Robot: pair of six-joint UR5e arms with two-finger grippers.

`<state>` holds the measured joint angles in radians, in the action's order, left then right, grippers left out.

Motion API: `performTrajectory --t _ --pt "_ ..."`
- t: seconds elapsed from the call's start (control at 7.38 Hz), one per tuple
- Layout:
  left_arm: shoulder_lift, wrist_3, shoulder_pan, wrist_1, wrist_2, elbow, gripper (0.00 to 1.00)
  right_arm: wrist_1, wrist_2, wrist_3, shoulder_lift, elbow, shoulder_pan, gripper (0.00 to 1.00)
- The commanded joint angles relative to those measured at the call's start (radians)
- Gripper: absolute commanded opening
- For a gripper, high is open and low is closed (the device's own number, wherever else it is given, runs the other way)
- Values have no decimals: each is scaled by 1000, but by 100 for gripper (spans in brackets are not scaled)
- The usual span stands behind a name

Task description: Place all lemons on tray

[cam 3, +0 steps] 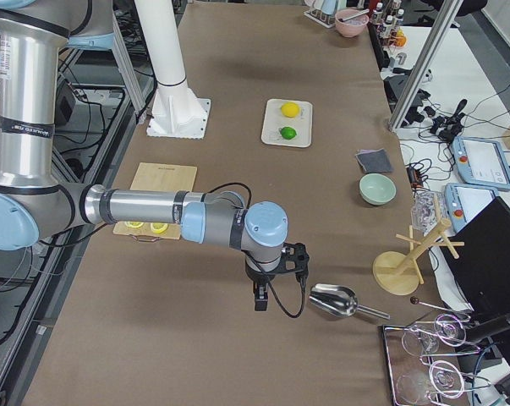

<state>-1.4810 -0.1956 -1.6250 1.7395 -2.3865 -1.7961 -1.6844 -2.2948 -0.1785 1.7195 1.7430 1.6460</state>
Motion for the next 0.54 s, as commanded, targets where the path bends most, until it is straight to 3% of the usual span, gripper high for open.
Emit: performTrajectory --t 0.0,0.41 --pt "-4 -1 0 0 1 1 98 0 -3 1 -1 0 0 100" --pt "-2 2 0 -1 3 15 98 0 -5 1 -8 1 0 100"
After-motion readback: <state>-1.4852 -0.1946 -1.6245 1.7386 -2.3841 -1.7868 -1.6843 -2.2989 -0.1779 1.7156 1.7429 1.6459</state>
